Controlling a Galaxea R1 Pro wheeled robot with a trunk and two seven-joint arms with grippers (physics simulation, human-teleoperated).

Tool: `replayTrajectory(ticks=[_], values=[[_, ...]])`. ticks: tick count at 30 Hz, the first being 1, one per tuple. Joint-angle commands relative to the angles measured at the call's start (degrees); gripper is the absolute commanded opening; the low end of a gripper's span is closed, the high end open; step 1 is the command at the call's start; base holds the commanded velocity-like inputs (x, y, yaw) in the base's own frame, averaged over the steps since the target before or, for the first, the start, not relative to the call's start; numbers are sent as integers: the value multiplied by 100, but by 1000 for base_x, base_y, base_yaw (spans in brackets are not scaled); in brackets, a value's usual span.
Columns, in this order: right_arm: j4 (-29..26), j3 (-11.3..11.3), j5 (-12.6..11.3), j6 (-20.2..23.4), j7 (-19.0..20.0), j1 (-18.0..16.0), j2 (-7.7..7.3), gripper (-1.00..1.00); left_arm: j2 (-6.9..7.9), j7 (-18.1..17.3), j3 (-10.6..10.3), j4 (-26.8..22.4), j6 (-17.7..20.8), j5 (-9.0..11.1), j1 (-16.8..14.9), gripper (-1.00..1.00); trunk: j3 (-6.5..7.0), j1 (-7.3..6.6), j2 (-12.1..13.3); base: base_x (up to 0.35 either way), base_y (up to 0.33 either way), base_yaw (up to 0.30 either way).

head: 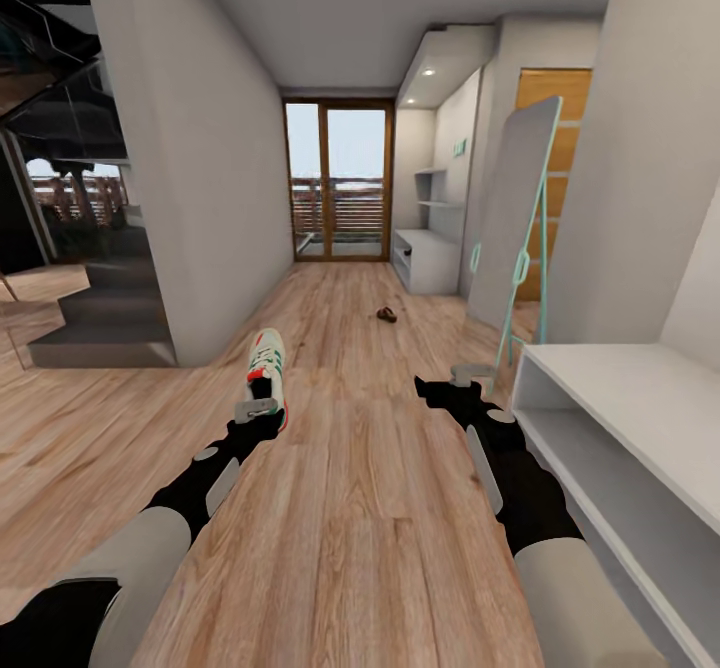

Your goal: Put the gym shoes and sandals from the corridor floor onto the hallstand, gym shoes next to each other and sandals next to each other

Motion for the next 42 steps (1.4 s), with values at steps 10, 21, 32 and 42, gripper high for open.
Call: replayTrajectory(ticks=[10, 21, 32, 42], values=[[-11, 3, 1, 31, 13, -3, 3, 100, 0, -42, 16, 4, -4, 52, -5, -100, -6, 2, -2, 349, -5, 0], [-32, -26, -7, 27, 12, -3, 1, 100, 0, -42, 16, 5, -4, 52, -5, -100, -6, 2, -2, 349, 0, 0], [-25, -32, -43, 27, 18, -3, 1, 100, 1, -42, 16, 6, -4, 52, -5, -100, -6, 2, -2, 349, 0, 0], [-17, -16, -11, 31, 15, -3, 1, 100, -6, -42, 16, 6, -4, 52, -5, -100, -6, 2, -2, 349, 0, 0]])
